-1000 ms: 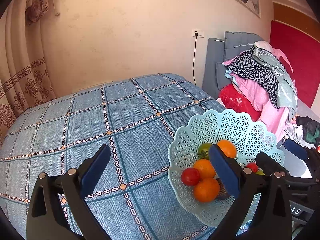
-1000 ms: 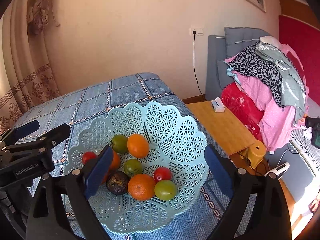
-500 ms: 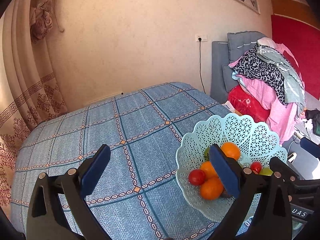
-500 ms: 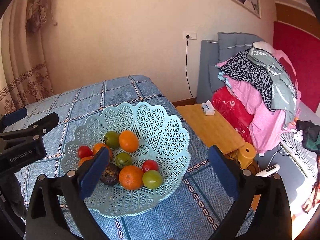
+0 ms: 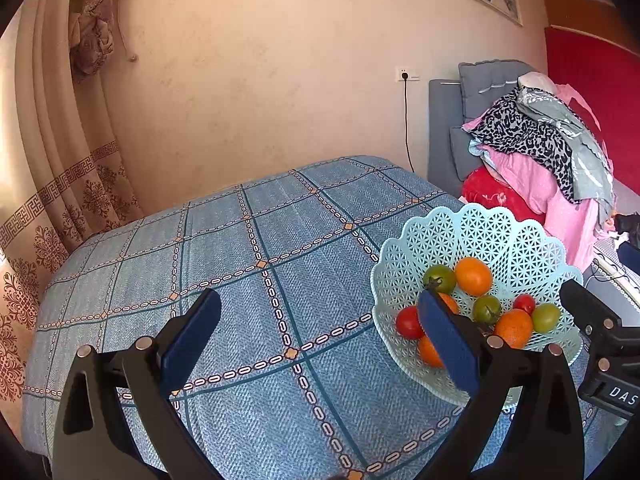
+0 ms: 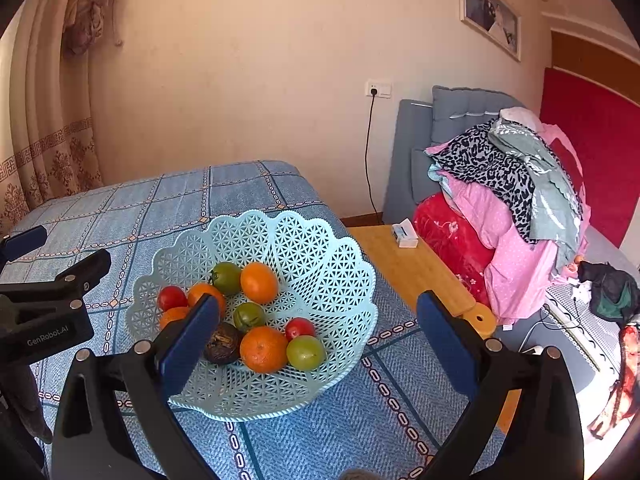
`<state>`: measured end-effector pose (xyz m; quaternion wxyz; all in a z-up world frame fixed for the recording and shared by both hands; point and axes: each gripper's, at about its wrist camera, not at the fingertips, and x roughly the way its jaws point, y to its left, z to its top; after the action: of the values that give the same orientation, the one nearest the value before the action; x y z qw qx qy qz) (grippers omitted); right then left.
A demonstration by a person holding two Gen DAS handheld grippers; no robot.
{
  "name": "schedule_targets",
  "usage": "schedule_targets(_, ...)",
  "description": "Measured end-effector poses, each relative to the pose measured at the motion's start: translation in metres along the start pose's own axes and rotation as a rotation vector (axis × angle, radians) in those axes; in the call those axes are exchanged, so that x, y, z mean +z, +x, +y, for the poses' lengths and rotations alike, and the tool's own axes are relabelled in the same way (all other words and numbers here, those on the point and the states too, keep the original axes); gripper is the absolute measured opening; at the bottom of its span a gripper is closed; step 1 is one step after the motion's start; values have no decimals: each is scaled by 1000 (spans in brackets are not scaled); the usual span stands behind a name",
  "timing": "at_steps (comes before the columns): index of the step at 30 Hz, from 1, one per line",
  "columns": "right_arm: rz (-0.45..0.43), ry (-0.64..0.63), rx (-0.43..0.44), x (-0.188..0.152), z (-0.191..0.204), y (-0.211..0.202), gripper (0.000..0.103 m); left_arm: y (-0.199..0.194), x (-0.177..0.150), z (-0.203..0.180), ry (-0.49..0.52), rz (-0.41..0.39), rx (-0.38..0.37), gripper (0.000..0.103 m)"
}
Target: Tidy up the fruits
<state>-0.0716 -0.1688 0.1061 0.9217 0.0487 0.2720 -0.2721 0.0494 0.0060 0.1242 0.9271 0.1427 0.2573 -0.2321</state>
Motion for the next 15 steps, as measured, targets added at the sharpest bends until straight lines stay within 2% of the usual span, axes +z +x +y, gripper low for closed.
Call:
schedule_targets(6, -3, -10, -10, -1, 2, 3, 98, -1, -4, -3, 51, -39, 31, 100)
schedule_targets(15, 21, -14, -22, -4, 2, 10, 98, 6, -8, -12, 74, -12, 18, 100)
